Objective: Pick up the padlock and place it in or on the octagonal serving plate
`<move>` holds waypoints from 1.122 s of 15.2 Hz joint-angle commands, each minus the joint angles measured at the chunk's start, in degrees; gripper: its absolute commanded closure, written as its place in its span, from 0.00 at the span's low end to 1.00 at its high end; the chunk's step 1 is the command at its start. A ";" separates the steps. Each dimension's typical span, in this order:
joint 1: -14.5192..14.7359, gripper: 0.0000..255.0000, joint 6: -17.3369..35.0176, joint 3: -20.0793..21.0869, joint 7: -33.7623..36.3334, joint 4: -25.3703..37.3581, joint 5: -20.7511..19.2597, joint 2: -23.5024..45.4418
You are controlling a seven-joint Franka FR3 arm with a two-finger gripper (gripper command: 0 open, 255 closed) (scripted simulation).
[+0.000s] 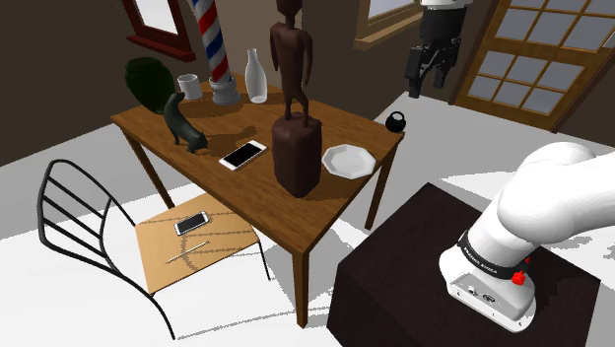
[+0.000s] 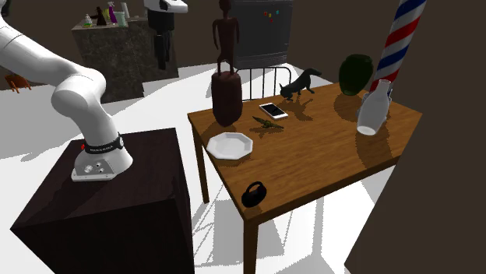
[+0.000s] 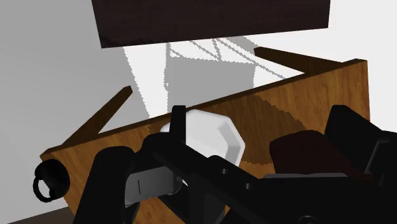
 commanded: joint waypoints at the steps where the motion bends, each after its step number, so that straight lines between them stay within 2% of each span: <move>1: 0.00 0.00 0.00 0.00 0.00 0.00 0.00 0.00; 10: -2.19 0.00 14.43 -7.99 -8.40 -1.63 -4.71 11.51; 17: -3.10 0.00 24.90 -13.89 -15.24 1.47 -5.23 24.05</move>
